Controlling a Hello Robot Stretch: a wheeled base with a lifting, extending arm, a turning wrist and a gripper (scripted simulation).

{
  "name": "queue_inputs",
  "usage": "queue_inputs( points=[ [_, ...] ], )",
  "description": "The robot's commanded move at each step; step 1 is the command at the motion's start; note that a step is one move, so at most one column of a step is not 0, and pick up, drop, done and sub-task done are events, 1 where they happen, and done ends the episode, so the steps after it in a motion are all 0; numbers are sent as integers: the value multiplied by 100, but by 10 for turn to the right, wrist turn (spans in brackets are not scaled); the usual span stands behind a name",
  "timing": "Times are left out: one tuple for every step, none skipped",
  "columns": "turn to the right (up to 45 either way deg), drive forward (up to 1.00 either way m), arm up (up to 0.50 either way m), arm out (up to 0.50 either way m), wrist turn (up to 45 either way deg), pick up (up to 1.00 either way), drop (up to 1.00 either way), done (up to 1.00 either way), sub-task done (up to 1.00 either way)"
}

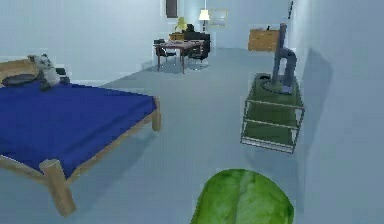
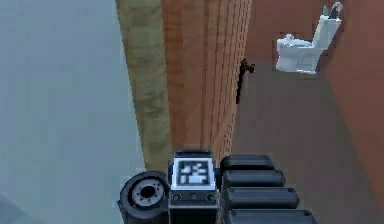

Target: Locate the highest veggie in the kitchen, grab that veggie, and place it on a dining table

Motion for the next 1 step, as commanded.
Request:
queue_inputs(
  points=[
    [0,100,0,0,0,0,0,0,0]
  ],
)
